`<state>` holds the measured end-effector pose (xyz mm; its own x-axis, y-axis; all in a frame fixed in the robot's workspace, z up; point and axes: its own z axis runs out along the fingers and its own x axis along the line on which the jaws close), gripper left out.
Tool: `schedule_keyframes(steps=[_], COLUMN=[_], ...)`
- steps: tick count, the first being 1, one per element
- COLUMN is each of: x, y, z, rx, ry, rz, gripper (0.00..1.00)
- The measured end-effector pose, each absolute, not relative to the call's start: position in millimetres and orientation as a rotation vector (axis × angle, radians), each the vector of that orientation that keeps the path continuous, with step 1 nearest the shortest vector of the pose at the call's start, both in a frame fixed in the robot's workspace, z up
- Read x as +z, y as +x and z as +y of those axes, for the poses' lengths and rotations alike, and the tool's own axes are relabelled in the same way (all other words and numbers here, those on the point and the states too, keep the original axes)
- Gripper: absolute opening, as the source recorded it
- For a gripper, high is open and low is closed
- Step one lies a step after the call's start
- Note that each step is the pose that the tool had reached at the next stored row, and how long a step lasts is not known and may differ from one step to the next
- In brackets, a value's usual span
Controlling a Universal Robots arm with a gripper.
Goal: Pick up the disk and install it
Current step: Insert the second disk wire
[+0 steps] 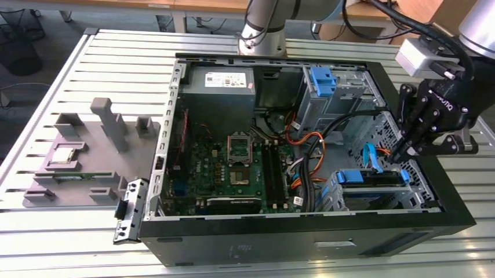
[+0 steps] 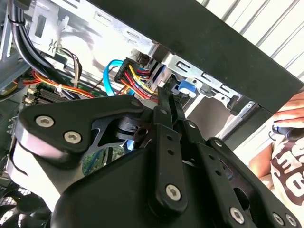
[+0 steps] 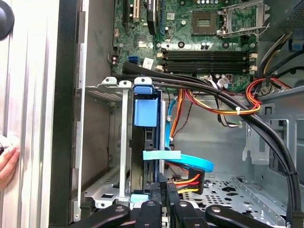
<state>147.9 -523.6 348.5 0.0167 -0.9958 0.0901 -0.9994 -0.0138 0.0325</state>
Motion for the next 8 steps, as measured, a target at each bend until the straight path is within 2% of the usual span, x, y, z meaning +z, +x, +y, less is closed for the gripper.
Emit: schedule_keyframes(steps=[8], x=[347.1], y=[141.2], z=[-528.1], rx=[0.093], ry=[2.197], rz=[-2.153], gripper=[0.17])
